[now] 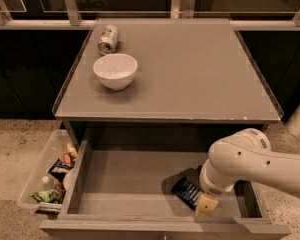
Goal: Pick rxbar blueberry from top drawer and place on counter
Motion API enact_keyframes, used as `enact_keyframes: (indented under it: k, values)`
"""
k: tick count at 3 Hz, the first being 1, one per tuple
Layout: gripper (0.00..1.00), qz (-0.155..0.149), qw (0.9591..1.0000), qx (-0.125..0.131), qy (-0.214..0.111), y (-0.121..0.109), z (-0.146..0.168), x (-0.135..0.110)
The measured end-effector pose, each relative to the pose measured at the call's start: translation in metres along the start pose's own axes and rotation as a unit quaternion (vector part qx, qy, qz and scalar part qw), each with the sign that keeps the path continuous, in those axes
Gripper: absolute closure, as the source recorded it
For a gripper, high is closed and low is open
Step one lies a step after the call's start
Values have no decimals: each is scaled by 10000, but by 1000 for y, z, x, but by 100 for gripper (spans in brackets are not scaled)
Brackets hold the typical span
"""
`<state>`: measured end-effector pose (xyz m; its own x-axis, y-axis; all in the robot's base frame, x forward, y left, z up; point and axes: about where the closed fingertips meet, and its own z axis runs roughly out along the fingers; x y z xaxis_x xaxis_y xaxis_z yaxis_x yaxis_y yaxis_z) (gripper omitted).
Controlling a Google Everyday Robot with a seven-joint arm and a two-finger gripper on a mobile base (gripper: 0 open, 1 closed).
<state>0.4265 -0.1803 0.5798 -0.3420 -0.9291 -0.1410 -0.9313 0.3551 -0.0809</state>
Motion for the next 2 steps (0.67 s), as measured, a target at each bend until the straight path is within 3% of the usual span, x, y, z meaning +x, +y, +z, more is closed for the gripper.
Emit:
enact_keyframes:
  k: [2]
  values:
    - [55,0,10000,0,0,0,0,0]
